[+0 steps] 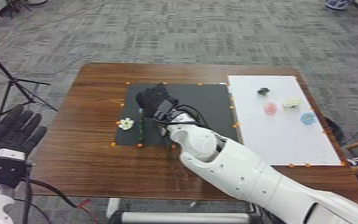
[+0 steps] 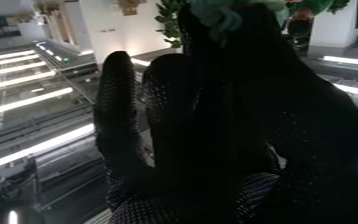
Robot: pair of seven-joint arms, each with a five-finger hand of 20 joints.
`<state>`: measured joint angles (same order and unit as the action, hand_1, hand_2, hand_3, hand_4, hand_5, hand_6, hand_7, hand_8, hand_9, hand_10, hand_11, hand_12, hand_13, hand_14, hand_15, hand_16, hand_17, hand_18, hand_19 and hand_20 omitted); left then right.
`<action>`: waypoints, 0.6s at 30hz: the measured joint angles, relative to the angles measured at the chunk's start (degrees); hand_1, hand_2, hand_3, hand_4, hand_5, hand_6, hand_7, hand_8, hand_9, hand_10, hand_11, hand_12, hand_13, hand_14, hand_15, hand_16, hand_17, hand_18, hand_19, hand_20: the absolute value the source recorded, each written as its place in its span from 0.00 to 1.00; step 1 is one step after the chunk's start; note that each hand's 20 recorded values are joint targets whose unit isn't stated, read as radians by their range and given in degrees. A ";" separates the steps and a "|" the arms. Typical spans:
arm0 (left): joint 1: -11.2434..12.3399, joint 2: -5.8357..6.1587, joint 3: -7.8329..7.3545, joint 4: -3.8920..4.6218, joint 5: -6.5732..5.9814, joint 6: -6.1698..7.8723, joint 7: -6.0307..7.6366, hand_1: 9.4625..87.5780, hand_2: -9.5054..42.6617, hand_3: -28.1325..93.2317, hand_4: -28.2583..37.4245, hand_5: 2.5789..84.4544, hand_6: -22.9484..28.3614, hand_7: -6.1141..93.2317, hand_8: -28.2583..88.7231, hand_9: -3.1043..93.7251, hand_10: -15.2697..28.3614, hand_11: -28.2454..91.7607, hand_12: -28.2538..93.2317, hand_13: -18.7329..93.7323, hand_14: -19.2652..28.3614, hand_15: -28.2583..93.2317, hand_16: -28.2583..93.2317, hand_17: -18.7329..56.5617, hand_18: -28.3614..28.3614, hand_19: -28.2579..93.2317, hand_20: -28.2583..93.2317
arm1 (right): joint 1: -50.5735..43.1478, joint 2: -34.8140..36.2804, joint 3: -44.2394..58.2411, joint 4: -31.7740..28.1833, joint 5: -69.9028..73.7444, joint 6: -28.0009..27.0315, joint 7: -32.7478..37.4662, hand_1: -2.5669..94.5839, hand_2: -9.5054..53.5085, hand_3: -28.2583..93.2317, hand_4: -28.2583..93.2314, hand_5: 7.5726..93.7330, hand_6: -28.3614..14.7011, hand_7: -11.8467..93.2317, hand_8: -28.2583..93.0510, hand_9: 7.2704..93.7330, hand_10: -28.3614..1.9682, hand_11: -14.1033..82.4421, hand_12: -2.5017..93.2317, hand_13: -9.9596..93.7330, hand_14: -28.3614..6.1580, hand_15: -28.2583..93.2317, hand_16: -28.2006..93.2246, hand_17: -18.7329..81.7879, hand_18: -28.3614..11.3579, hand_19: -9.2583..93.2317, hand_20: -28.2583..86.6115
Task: Arrange flowers
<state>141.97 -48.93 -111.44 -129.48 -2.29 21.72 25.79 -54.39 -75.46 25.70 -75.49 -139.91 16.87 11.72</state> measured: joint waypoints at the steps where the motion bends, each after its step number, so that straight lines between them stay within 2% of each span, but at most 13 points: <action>1: 0.00 0.00 0.00 0.00 0.02 -0.01 -0.01 0.17 0.57 0.78 0.00 0.44 0.61 0.19 0.18 0.38 0.68 0.40 0.35 0.38 0.69 0.47 0.21 0.20 0.69 0.39 0.34 | -0.01 0.00 0.00 -0.05 0.15 -0.17 0.05 0.64 0.00 0.78 0.00 0.65 0.68 0.50 0.22 0.81 0.69 0.27 0.46 0.76 0.67 0.77 0.57 0.47 0.20 0.78 0.57; 8: -0.15 0.23 0.16 0.07 0.01 -0.03 0.08 0.17 0.57 0.78 0.00 0.44 0.61 0.19 0.18 0.38 0.68 0.40 0.35 0.38 0.69 0.47 0.21 0.20 0.69 0.39 0.34 | -0.04 0.00 -0.13 -0.64 1.18 -1.14 0.47 0.63 0.00 0.80 0.00 0.62 0.66 0.45 0.21 0.77 0.67 0.25 0.41 0.75 0.68 0.76 0.58 0.46 0.20 0.78 0.57; 15: -0.48 0.59 0.40 0.16 -0.13 0.00 0.16 0.17 0.57 0.78 0.00 0.44 0.61 0.19 0.18 0.38 0.68 0.40 0.35 0.38 0.69 0.47 0.21 0.20 0.69 0.39 0.34 | -0.12 0.01 -0.05 -1.34 1.98 -1.95 1.03 0.59 0.00 0.84 0.00 0.61 0.66 0.41 0.18 0.71 0.63 0.32 0.33 0.74 0.67 0.77 0.58 0.46 0.20 0.78 0.56; 18: -0.46 0.64 0.35 0.16 -0.25 0.01 0.33 0.17 0.57 0.78 0.00 0.44 0.61 0.19 0.18 0.38 0.68 0.40 0.35 0.38 0.69 0.47 0.21 0.20 0.69 0.39 0.34 | -0.27 0.02 0.09 -1.69 2.22 -2.44 1.05 0.58 0.00 0.84 0.00 0.61 0.67 0.38 0.11 0.70 0.61 0.34 0.29 0.73 0.67 0.77 0.57 0.45 0.20 0.78 0.56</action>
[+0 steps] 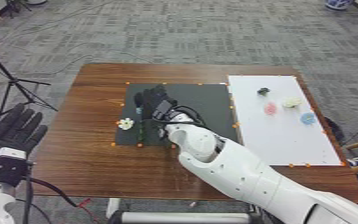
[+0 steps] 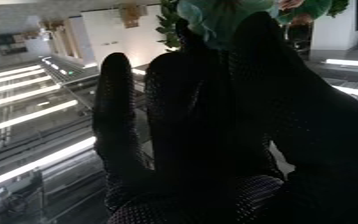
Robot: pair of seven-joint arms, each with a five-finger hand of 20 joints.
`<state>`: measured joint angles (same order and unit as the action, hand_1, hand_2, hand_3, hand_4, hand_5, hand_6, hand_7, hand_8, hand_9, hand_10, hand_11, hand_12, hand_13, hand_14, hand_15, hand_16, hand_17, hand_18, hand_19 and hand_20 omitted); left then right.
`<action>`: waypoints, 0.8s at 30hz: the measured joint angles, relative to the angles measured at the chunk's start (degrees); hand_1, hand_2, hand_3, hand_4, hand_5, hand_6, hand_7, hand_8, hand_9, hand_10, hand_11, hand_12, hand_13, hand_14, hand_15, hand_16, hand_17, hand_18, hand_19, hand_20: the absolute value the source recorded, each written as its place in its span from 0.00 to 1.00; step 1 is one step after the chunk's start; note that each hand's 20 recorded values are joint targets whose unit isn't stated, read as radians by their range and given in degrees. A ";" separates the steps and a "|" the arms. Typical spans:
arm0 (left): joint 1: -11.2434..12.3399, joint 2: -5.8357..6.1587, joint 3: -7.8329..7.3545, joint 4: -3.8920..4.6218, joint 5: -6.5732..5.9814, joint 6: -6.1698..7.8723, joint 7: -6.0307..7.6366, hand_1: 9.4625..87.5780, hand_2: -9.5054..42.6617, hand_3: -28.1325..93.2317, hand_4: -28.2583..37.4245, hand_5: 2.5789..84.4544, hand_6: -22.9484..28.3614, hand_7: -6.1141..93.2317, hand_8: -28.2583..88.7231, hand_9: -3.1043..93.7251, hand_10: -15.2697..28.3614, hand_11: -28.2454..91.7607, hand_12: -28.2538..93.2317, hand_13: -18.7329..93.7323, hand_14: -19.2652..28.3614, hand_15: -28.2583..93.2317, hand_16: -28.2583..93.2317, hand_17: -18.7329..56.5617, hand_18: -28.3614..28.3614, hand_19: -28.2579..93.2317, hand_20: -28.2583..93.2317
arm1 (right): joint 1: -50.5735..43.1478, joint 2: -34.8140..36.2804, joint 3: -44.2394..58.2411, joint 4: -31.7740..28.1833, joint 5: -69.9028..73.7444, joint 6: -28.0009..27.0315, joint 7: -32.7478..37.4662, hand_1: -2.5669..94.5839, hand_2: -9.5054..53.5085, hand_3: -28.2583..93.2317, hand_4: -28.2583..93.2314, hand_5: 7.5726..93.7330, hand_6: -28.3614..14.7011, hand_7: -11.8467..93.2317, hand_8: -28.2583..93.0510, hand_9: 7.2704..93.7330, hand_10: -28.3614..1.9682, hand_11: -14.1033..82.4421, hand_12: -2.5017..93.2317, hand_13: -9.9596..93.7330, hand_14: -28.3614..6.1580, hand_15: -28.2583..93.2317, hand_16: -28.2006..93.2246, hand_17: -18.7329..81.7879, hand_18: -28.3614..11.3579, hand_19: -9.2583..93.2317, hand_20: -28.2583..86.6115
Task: Arrange flowers
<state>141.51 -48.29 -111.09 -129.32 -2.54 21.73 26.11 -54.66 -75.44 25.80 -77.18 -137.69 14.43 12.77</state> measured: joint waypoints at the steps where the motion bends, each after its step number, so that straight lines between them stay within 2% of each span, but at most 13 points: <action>1: 0.01 0.02 -0.01 0.00 -0.04 0.01 0.06 0.17 0.57 0.78 0.00 0.44 0.61 0.19 0.18 0.38 0.68 0.40 0.35 0.38 0.69 0.47 0.21 0.20 0.69 0.39 0.34 | -0.08 0.01 0.08 -0.19 0.15 -0.24 0.00 0.58 0.00 0.84 0.00 0.61 0.66 0.38 0.11 0.70 0.60 0.34 0.28 0.73 0.67 0.77 0.57 0.45 0.20 0.78 0.56; 8: 0.02 0.05 -0.04 -0.01 -0.11 0.01 0.14 0.17 0.57 0.78 0.00 0.44 0.61 0.19 0.18 0.38 0.68 0.40 0.35 0.38 0.69 0.47 0.21 0.20 0.69 0.39 0.34 | -0.51 0.04 0.27 -1.30 0.95 -1.37 0.00 0.57 0.00 0.84 0.00 0.57 0.65 0.33 0.11 0.66 0.55 0.36 0.21 0.73 0.68 0.76 0.56 0.45 0.20 0.78 0.55; 20: 0.47 -0.04 -0.51 -0.07 -0.08 0.00 0.14 0.18 0.57 0.78 0.00 0.44 0.62 0.19 0.18 0.38 0.68 0.40 0.35 0.38 0.68 0.47 0.21 0.20 0.69 0.39 0.34 | -1.15 -0.01 1.25 -1.92 1.04 -2.91 -0.07 0.55 0.00 0.85 0.00 0.58 0.63 0.31 0.12 0.61 0.51 0.32 0.19 0.73 0.66 0.76 0.54 0.45 0.20 0.78 0.54; 24: 0.47 -0.03 -0.64 -0.07 -0.10 0.01 0.12 0.17 0.57 0.78 0.00 0.44 0.62 0.19 0.18 0.38 0.68 0.40 0.34 0.38 0.69 0.47 0.21 0.20 0.69 0.39 0.34 | -1.16 -0.01 1.17 -1.88 1.10 -2.63 -0.04 0.55 0.00 0.85 0.00 0.57 0.58 0.28 0.12 0.62 0.51 0.32 0.19 0.73 0.65 0.76 0.54 0.45 0.19 0.78 0.54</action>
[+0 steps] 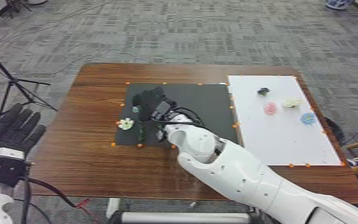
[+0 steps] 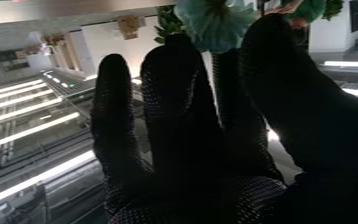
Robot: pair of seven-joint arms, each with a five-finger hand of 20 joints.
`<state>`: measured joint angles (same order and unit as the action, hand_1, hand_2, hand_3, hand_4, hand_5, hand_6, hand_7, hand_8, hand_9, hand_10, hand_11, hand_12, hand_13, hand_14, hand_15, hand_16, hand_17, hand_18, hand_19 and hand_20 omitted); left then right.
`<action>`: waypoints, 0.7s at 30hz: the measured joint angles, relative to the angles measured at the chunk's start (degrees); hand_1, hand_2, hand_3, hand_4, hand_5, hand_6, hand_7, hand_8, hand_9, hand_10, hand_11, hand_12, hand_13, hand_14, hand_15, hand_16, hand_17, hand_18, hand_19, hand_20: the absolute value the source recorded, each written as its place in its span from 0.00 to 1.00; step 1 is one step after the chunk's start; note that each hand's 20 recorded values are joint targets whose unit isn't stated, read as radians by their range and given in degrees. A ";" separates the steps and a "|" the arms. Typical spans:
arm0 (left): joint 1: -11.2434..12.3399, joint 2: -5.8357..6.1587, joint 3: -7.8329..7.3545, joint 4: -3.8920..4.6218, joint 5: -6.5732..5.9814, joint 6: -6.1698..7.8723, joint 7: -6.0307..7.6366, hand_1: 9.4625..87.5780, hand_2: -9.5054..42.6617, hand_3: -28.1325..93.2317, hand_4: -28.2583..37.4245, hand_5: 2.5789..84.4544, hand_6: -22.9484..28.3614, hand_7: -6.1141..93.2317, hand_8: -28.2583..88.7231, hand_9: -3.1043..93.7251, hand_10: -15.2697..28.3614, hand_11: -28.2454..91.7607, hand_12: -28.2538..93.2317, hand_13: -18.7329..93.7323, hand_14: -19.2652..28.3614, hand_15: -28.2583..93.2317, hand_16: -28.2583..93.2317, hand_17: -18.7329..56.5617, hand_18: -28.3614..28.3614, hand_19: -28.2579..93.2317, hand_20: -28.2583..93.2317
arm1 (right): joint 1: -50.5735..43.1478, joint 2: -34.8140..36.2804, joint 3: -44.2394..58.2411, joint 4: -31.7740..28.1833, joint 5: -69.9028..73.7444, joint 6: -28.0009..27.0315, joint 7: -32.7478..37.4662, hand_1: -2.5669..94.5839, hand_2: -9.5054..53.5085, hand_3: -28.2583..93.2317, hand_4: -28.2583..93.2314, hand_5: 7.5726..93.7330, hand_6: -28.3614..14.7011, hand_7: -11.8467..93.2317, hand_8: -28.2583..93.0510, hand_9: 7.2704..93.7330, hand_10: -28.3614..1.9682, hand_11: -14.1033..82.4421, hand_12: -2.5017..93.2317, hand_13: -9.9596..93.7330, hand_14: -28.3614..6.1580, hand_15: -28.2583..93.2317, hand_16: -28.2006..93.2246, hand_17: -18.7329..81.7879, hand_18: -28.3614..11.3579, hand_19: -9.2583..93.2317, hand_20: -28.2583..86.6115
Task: Arrange flowers
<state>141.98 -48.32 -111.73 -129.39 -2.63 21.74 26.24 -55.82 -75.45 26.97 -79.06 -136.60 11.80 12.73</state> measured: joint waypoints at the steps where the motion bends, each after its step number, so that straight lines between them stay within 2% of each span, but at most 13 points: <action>1: -0.01 0.00 -0.07 0.00 0.00 0.00 -0.02 0.17 0.57 0.78 0.00 0.44 0.62 0.19 0.18 0.38 0.68 0.40 0.35 0.38 0.69 0.47 0.21 0.20 0.69 0.39 0.34 | 0.00 0.00 -0.01 0.00 0.04 0.03 0.01 0.55 0.00 0.85 0.00 0.57 0.57 0.27 0.12 0.62 0.51 0.32 0.19 0.73 0.65 0.76 0.53 0.45 0.19 0.78 0.54; 6: 0.04 0.00 -0.60 0.00 0.07 0.00 -0.06 0.17 0.57 0.78 0.00 0.44 0.61 0.19 0.18 0.38 0.68 0.40 0.34 0.38 0.69 0.47 0.21 0.20 0.69 0.39 0.34 | -0.07 0.00 -0.02 -0.03 0.10 0.00 -0.07 0.54 0.00 0.86 0.00 0.54 0.57 0.26 0.12 0.63 0.51 0.32 0.19 0.73 0.64 0.75 0.53 0.45 0.19 0.78 0.54; 10: 0.09 -0.13 -0.66 0.00 0.07 0.00 -0.05 0.17 0.57 0.78 0.00 0.44 0.61 0.19 0.18 0.38 0.68 0.40 0.35 0.38 0.69 0.47 0.21 0.20 0.69 0.39 0.34 | -0.13 0.01 0.01 -0.09 0.09 -0.10 -0.07 0.53 0.00 0.86 0.00 0.61 0.61 0.27 0.12 0.65 0.52 0.33 0.19 0.74 0.62 0.75 0.52 0.45 0.18 0.77 0.53; 15: 0.25 -0.13 -0.66 -0.02 0.03 0.00 -0.03 0.17 0.57 0.78 0.00 0.44 0.61 0.19 0.18 0.38 0.68 0.40 0.34 0.38 0.69 0.47 0.21 0.20 0.69 0.39 0.34 | -0.16 0.03 -0.10 -0.08 0.29 0.27 0.23 0.52 0.00 0.87 0.00 0.61 0.61 0.28 0.12 0.65 0.51 0.32 0.19 0.74 0.61 0.76 0.52 0.45 0.18 0.77 0.53; 19: 0.41 -0.12 -0.72 -0.03 0.03 0.00 -0.11 0.18 0.57 0.78 0.00 0.44 0.61 0.19 0.18 0.38 0.68 0.40 0.35 0.38 0.69 0.47 0.21 0.20 0.69 0.39 0.34 | -0.33 0.04 -0.12 -0.11 0.67 1.28 0.98 0.52 0.00 0.87 0.00 0.64 0.66 0.30 0.12 0.63 0.51 0.32 0.19 0.73 0.61 0.77 0.52 0.45 0.20 0.77 0.53; 21: 0.43 -0.14 -0.79 -0.03 0.07 0.02 -0.26 0.18 0.57 0.78 0.00 0.44 0.61 0.19 0.18 0.38 0.68 0.40 0.34 0.38 0.69 0.47 0.21 0.20 0.69 0.39 0.34 | -0.48 0.11 -0.12 -0.29 0.99 2.34 0.96 0.51 0.00 0.88 0.00 0.63 0.68 0.30 0.11 0.59 0.48 0.32 0.19 0.68 0.58 0.79 0.52 0.43 0.20 0.76 0.53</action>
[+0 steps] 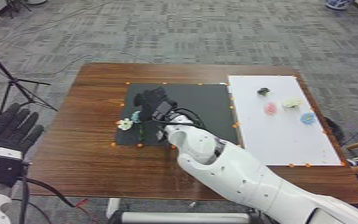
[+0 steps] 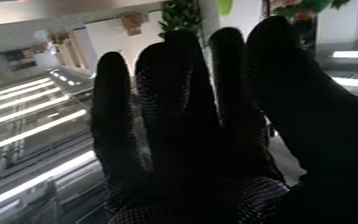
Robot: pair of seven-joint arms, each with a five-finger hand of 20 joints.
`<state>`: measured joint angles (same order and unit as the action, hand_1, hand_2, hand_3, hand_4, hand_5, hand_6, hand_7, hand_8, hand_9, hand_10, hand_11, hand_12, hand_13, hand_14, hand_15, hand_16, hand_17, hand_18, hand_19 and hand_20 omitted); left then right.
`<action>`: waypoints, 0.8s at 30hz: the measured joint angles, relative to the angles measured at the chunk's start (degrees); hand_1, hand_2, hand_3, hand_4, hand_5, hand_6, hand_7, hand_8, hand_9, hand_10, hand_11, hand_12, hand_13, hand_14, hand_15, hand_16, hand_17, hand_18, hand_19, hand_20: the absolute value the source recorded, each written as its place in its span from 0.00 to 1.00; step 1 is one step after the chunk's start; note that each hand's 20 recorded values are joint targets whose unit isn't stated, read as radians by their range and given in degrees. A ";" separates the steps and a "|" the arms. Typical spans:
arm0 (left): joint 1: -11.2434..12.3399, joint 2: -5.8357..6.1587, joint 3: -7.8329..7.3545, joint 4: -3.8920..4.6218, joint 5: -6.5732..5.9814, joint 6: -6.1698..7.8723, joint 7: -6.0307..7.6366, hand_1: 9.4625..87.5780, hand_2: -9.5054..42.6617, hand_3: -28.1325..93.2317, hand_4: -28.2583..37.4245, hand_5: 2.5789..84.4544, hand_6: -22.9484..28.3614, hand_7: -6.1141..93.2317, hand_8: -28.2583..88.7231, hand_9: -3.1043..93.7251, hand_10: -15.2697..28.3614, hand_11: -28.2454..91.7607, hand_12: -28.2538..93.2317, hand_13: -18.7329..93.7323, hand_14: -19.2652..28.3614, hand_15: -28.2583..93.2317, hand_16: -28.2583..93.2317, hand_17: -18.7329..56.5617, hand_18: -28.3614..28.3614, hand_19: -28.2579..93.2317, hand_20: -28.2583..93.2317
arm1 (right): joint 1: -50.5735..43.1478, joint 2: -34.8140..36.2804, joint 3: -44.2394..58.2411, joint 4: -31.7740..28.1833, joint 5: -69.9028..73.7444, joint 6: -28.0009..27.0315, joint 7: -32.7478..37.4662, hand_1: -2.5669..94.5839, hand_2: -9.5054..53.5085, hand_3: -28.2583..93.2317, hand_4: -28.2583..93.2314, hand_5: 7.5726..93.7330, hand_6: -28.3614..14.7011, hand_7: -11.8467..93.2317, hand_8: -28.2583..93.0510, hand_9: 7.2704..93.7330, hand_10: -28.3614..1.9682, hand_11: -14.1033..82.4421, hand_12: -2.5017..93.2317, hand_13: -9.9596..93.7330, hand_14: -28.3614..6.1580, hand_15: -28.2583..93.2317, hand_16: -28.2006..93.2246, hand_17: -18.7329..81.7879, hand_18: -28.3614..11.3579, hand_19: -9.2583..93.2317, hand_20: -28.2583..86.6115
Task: Arrange flowers
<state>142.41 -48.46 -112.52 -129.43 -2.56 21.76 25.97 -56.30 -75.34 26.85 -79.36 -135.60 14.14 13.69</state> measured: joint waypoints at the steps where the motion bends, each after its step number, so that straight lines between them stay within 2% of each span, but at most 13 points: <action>1: 0.00 -0.02 -0.05 0.00 0.02 0.01 -0.08 0.17 0.57 0.78 0.00 0.44 0.61 0.19 0.18 0.38 0.68 0.40 0.34 0.38 0.69 0.47 0.21 0.20 0.69 0.39 0.34 | -0.19 0.07 0.19 -0.29 -0.01 0.23 -0.25 0.50 0.00 0.89 0.00 0.61 0.71 0.30 0.11 0.55 0.46 0.31 0.19 0.65 0.54 0.81 0.51 0.42 0.19 0.76 0.53; 4: 0.02 -0.14 -0.16 0.00 0.08 0.01 -0.27 0.17 0.57 0.78 0.00 0.44 0.61 0.19 0.18 0.38 0.68 0.40 0.34 0.38 0.69 0.47 0.21 0.20 0.69 0.39 0.34 | -1.51 0.27 2.31 -2.25 -1.24 -1.21 -1.75 0.51 0.01 0.88 0.00 0.60 0.75 0.30 0.11 0.48 0.43 0.30 0.19 0.59 0.51 0.83 0.50 0.39 0.19 0.75 0.53; 6: 0.06 -0.20 -0.18 -0.01 0.10 0.01 -0.31 0.17 0.57 0.78 0.00 0.44 0.61 0.19 0.18 0.38 0.68 0.40 0.34 0.38 0.69 0.47 0.21 0.20 0.69 0.39 0.34 | -2.37 0.51 3.99 -4.15 -3.02 -5.77 -3.06 0.50 0.03 0.89 0.00 0.55 0.78 0.30 0.10 0.42 0.41 0.29 0.19 0.56 0.49 0.85 0.48 0.37 0.19 0.75 0.54; 10: 0.49 -0.23 -0.31 -0.07 0.08 0.01 -0.26 0.17 0.57 0.78 0.00 0.44 0.61 0.19 0.18 0.38 0.68 0.40 0.34 0.38 0.69 0.47 0.21 0.20 0.69 0.39 0.34 | -3.11 0.73 6.06 -6.58 -5.99 -17.64 -7.62 0.46 0.12 0.90 0.00 0.46 0.75 0.30 0.10 0.34 0.36 0.29 0.20 0.54 0.42 0.89 0.42 0.36 0.18 0.75 0.55; 12: 0.54 -0.24 -0.30 -0.07 0.07 0.01 -0.25 0.17 0.57 0.78 0.00 0.44 0.61 0.19 0.18 0.38 0.68 0.40 0.35 0.38 0.69 0.47 0.21 0.20 0.69 0.39 0.34 | -3.80 0.37 7.78 -6.62 -9.20 -21.41 -11.62 0.44 0.14 0.90 0.00 0.43 0.74 0.29 0.11 0.32 0.35 0.28 0.19 0.53 0.40 0.90 0.40 0.36 0.18 0.75 0.55; 14: 0.50 -0.25 -0.23 -0.07 0.07 0.01 -0.25 0.17 0.57 0.78 0.00 0.44 0.61 0.19 0.18 0.38 0.68 0.40 0.35 0.38 0.69 0.47 0.21 0.20 0.69 0.39 0.34 | -4.27 0.10 8.62 -6.54 -13.65 -22.98 -14.18 0.43 0.16 0.90 0.00 0.43 0.72 0.29 0.11 0.32 0.34 0.27 0.19 0.53 0.39 0.90 0.40 0.36 0.17 0.75 0.55; 16: 0.42 -0.25 -0.09 -0.07 0.07 0.01 -0.26 0.18 0.57 0.78 0.00 0.44 0.61 0.19 0.18 0.38 0.68 0.41 0.35 0.38 0.69 0.47 0.21 0.20 0.69 0.39 0.34 | -4.39 0.04 8.28 -6.55 -16.21 -23.22 -13.84 0.42 0.17 0.90 0.01 0.43 0.70 0.28 0.11 0.32 0.33 0.27 0.19 0.53 0.38 0.90 0.40 0.36 0.16 0.76 0.56; 20: 0.39 -0.26 -0.05 -0.07 0.07 0.01 -0.28 0.17 0.57 0.78 0.00 0.44 0.61 0.19 0.18 0.38 0.68 0.40 0.34 0.38 0.69 0.47 0.21 0.20 0.69 0.39 0.34 | -4.31 0.08 6.72 -7.09 -14.43 -23.84 -8.37 0.41 0.18 0.89 0.01 0.46 0.66 0.26 0.12 0.31 0.30 0.27 0.19 0.53 0.34 0.91 0.40 0.37 0.12 0.78 0.57; 24: 0.56 -0.37 -0.17 -0.08 0.07 0.01 -0.27 0.17 0.57 0.78 0.00 0.44 0.61 0.19 0.18 0.38 0.68 0.40 0.34 0.38 0.69 0.47 0.21 0.20 0.69 0.39 0.34 | -4.13 0.03 6.20 -7.75 -13.57 -27.08 -5.08 0.41 0.18 0.88 0.01 0.48 0.65 0.25 0.12 0.32 0.29 0.27 0.19 0.53 0.33 0.91 0.40 0.37 0.11 0.78 0.57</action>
<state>142.97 -48.83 -112.68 -129.51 -2.49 21.77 25.70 -60.43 -75.30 33.05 -87.10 -149.18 -12.94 8.61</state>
